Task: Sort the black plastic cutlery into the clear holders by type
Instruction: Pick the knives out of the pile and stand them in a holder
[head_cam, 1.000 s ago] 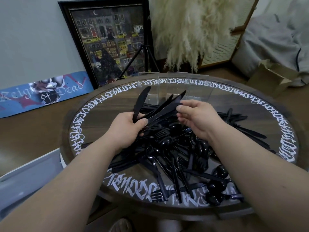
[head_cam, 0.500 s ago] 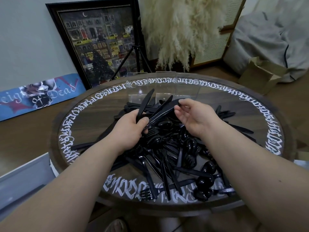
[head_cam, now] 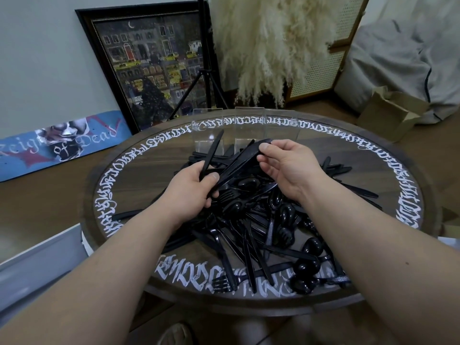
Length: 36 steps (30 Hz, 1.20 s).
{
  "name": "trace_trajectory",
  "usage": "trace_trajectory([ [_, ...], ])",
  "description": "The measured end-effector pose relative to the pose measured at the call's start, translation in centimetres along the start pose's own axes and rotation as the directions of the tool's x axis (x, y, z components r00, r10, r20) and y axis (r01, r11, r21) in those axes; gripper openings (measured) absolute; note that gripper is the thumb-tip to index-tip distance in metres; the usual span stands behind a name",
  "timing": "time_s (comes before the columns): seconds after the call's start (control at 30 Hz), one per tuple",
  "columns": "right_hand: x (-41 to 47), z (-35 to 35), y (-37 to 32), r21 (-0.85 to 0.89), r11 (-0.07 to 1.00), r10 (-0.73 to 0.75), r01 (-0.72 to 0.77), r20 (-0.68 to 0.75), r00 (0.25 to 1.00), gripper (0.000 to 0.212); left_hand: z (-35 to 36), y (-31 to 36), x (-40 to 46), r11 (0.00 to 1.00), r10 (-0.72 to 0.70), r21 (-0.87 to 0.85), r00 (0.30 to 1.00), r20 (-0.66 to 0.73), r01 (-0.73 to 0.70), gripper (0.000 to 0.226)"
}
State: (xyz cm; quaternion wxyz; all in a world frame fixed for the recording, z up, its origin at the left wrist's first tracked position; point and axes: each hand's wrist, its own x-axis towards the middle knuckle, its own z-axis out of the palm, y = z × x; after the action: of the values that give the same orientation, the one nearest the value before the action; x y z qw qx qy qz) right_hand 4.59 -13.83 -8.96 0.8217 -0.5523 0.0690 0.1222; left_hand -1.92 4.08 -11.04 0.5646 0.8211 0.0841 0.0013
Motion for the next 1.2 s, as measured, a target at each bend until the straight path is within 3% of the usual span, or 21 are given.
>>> trace_trajectory([
  [0.1,0.0,0.1,0.0,-0.035,0.999,-0.006,0.006,0.006,1.0,0.018,-0.3,0.1,-0.1,1.0,-0.006,0.005,1.0,0.0,0.006,0.017],
  [0.2,-0.1,0.2,-0.1,-0.128,0.992,-0.017,0.019,0.022,1.0,0.005,-0.6,0.1,-0.2,0.999,-0.006,0.041,1.0,0.0,0.006,0.018],
  [0.3,0.0,-0.2,0.0,-0.19,0.981,-0.041,0.044,0.016,0.999,0.01,-0.7,0.2,-0.3,0.998,-0.002,0.066,1.0,-0.012,0.003,0.016],
  [0.6,-0.3,-2.0,-1.4,-0.224,0.971,-0.093,0.086,-0.024,0.995,0.01,-1.6,-0.1,0.4,0.99,0.023,0.141,0.98,-0.199,0.005,0.021],
  [0.77,-1.5,-3.0,-1.9,-0.302,0.953,-0.028,0.015,-0.039,0.999,0.013,-1.3,0.4,0.2,0.999,-0.036,0.008,0.995,-0.092,0.037,0.025],
  [0.93,-2.7,-3.6,-0.7,-0.218,0.973,0.061,-0.068,-0.041,0.997,0.025,-0.2,1.3,-0.2,0.992,-0.04,-0.118,0.999,0.031,0.044,0.022],
  [1.03,-2.5,-3.6,-0.4,-0.161,0.985,0.057,-0.055,0.008,0.998,0.006,0.3,1.9,-0.5,0.976,-0.061,-0.203,0.993,0.101,0.08,0.022],
  [1.2,-1.8,-3.8,-1.3,-0.088,0.996,0.008,-0.002,0.071,0.997,0.019,0.7,1.8,-0.4,0.987,-0.065,-0.139,0.992,0.111,0.08,0.016],
])
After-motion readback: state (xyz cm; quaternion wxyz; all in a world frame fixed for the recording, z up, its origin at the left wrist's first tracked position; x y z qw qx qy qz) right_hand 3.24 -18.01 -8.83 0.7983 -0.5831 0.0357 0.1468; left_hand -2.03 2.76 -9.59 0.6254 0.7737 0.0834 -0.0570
